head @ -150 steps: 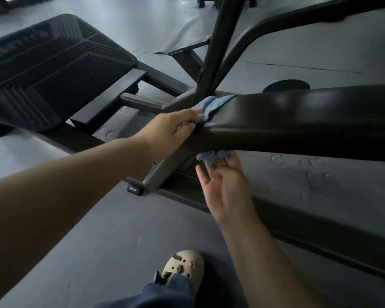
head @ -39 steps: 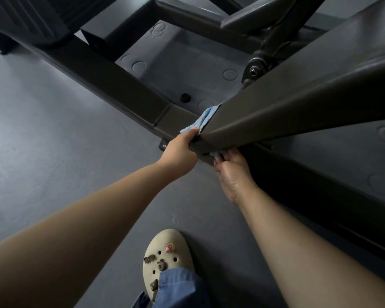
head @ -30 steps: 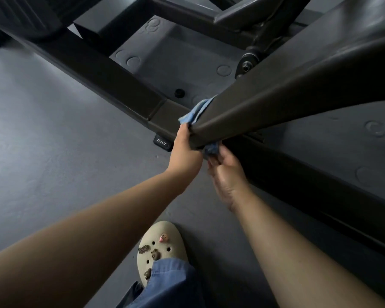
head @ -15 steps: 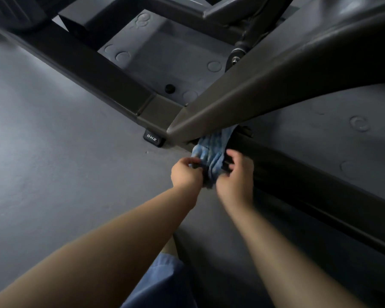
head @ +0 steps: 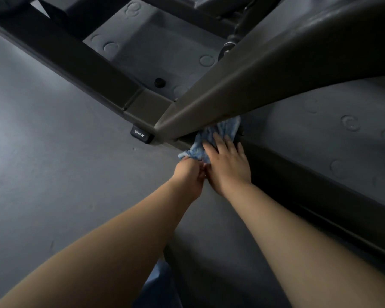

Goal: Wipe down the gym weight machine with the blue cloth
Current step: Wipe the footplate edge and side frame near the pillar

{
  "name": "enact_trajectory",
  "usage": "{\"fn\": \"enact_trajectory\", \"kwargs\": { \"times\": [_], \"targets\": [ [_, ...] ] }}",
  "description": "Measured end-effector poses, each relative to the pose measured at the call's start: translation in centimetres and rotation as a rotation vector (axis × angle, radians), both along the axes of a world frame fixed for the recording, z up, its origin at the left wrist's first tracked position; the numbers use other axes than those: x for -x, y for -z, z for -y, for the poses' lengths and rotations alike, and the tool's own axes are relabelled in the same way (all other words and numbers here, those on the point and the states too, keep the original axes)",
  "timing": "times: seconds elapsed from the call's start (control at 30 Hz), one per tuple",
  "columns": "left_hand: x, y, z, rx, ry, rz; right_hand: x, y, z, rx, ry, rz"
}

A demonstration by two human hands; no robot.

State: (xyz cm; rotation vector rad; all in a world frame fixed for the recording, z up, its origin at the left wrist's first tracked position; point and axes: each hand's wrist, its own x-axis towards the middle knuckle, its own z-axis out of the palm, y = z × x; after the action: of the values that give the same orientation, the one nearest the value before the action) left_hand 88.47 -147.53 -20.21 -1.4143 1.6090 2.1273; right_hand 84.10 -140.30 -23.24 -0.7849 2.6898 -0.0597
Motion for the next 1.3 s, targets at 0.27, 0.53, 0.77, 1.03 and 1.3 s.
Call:
{"fn": "enact_trajectory", "kwargs": {
  "times": [0.27, 0.53, 0.77, 1.03, 1.3],
  "targets": [
    [-1.0, 1.8, -2.9, -0.383, -0.135, -0.006, -1.4, -0.3, -5.6, 0.196, 0.201, -0.157],
    [0.7, 1.4, 1.6, -0.242, -0.411, -0.182, 1.8, 0.0, 3.2, 0.103, -0.071, 0.061],
    [0.6, 1.6, 3.3, -0.301, -0.386, -0.196, 0.1, 1.1, 2.2, 0.096, -0.054, -0.127],
    [-0.8, 1.9, -6.1, -0.348, 0.011, -0.029, -2.0, 1.7, -8.9, 0.052, 0.107, -0.160],
    [-2.7, 2.6, -7.1, 0.080, 0.203, -0.007, -4.0, -1.7, -13.1, 0.116, 0.278, -0.134]
  ]
}}
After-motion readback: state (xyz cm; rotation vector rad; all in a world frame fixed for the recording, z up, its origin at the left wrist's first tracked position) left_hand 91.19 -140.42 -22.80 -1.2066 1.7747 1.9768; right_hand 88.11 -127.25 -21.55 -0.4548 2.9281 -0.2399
